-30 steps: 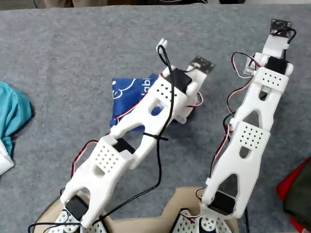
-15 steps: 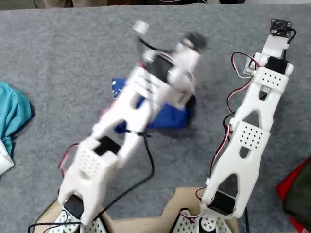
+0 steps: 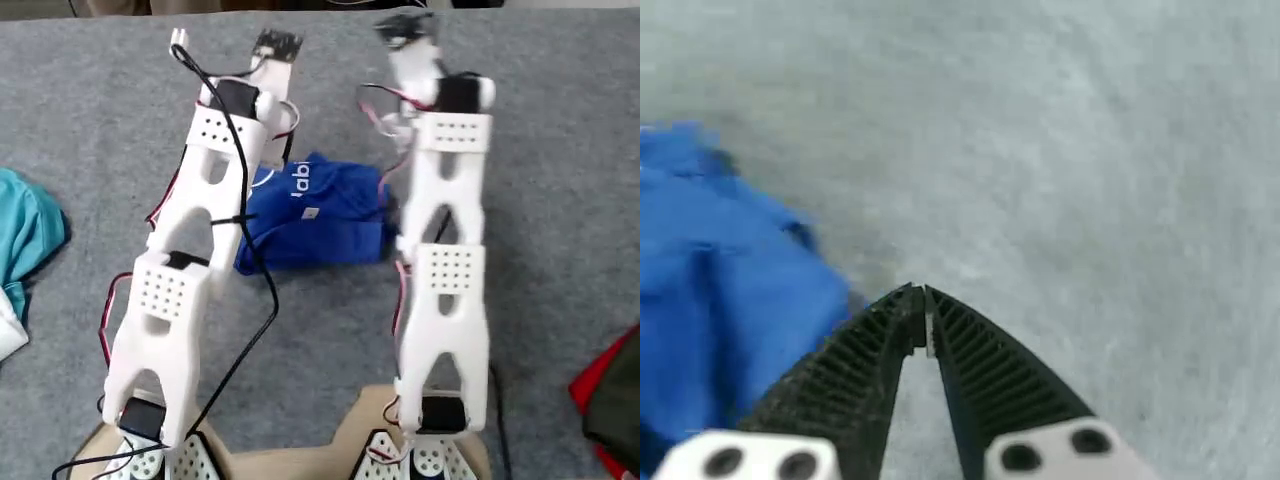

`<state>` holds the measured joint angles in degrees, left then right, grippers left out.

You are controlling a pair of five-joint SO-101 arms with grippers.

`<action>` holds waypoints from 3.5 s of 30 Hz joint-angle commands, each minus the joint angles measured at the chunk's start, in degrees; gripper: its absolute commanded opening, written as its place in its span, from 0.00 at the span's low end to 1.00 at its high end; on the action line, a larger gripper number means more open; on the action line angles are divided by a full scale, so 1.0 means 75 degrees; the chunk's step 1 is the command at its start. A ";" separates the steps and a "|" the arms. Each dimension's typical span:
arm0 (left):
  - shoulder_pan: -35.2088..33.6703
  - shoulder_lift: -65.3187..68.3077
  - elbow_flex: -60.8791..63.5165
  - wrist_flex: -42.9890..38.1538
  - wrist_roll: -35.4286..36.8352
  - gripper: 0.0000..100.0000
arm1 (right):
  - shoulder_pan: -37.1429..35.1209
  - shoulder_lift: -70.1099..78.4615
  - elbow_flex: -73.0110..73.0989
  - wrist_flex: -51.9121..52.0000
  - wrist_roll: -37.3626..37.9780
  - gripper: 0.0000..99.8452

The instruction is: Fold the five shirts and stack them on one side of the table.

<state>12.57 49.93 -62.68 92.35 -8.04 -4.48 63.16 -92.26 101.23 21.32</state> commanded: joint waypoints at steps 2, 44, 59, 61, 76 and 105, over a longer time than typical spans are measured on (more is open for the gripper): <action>-0.0316 0.0498 -0.0387 -0.0141 -0.0035 0.02 | -0.0662 -0.1155 0.0592 0.0152 0.0738 0.01; -0.5333 -0.5855 0.5732 0.1114 0.0961 0.20 | -0.2069 -0.2514 0.5093 -0.0926 0.0316 0.21; -0.5462 -0.5937 0.6107 0.1114 0.1020 0.20 | -0.1530 -0.0955 0.3452 -0.0164 -0.0117 0.09; -0.5462 -0.5937 0.6107 0.1114 0.1020 0.20 | -0.1506 -0.0920 0.3452 -0.0152 -0.0117 0.09; -0.5462 -0.5925 0.6107 0.1114 0.1020 0.20 | -0.1166 -0.1178 0.3452 0.0117 -0.0059 0.01; -0.5462 -0.5937 0.5931 0.1102 0.1020 0.20 | -0.1284 -0.6207 1.0813 -0.0926 0.1032 0.01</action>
<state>-27.96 8.62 -16.70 100.18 -0.48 -14.07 23.34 -17.80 97.45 28.26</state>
